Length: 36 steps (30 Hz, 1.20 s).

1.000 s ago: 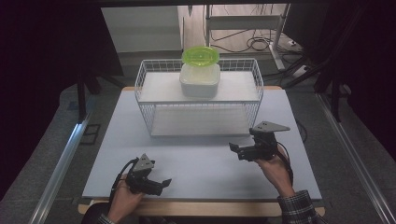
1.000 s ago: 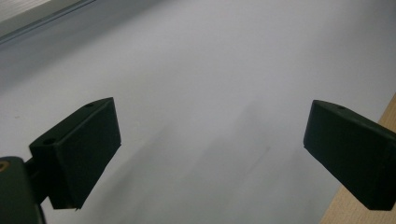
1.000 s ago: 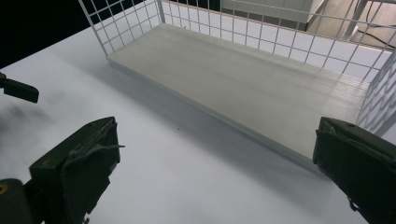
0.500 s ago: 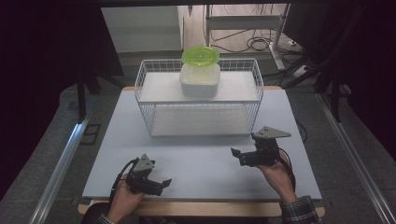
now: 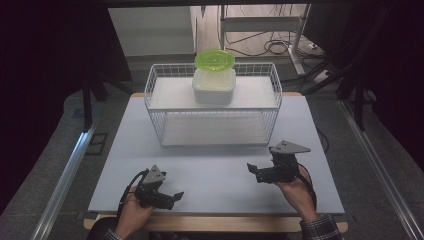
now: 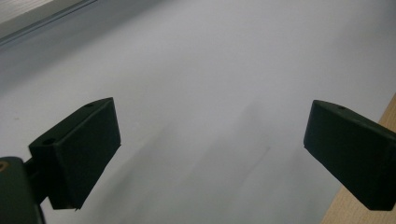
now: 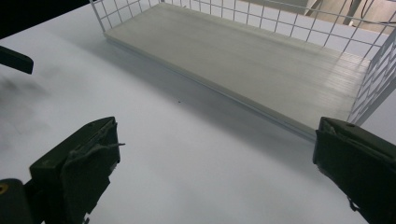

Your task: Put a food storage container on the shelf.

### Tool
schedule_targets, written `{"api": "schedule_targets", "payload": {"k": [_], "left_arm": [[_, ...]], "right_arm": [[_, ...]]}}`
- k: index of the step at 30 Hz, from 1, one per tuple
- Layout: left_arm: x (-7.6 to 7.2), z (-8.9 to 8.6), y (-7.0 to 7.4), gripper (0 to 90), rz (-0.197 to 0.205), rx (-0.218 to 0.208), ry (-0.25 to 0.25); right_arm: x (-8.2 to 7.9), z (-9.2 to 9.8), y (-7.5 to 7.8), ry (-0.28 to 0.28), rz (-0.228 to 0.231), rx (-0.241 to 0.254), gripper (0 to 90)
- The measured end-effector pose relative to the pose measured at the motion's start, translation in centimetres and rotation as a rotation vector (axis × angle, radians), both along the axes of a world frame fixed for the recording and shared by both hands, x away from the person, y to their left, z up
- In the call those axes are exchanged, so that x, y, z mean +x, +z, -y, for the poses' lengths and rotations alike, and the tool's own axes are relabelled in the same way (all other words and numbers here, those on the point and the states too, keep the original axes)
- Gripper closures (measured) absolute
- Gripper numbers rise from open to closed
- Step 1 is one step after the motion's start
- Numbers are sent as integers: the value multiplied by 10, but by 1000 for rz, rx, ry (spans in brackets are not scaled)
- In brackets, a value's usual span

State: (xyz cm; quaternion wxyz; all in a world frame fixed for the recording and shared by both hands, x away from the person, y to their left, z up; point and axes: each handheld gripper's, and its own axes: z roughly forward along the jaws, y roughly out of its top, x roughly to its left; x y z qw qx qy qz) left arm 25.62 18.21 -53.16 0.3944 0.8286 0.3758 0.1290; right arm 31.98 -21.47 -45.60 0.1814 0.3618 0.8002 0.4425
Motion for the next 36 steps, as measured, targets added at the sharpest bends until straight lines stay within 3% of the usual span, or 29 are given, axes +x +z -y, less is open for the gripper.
{"api": "schedule_targets", "payload": {"k": [14,36], "left_arm": [[0,0,0,37,1,3,-3],[0,0,-1,31,6,3,-4]], "right_arm": [[-5,0,-14,9,-1,-41,7],[-4,-4,-37,16,-40,-98,6]]}}
